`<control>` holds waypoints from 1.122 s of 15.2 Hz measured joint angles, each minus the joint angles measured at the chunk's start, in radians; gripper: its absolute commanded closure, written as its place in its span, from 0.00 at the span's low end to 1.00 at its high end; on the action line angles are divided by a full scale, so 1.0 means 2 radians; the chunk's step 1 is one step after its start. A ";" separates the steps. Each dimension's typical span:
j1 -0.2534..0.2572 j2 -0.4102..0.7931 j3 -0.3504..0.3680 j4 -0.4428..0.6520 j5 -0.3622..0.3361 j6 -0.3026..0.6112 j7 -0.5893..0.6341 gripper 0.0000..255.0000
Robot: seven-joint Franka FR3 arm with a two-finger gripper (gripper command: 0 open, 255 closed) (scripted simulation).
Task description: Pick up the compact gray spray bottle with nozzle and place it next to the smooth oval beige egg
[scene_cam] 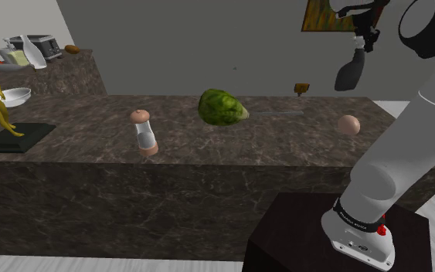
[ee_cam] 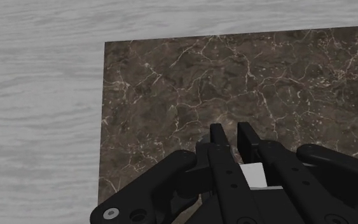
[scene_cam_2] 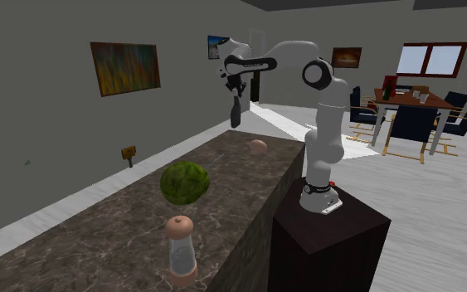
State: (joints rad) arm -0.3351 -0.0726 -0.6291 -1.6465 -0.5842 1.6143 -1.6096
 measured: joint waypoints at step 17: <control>-0.004 -0.015 -0.004 -0.120 -0.018 0.093 0.056 1.00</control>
State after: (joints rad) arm -0.3430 -0.1022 -0.6377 -1.8870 -0.6196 1.7999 -1.4971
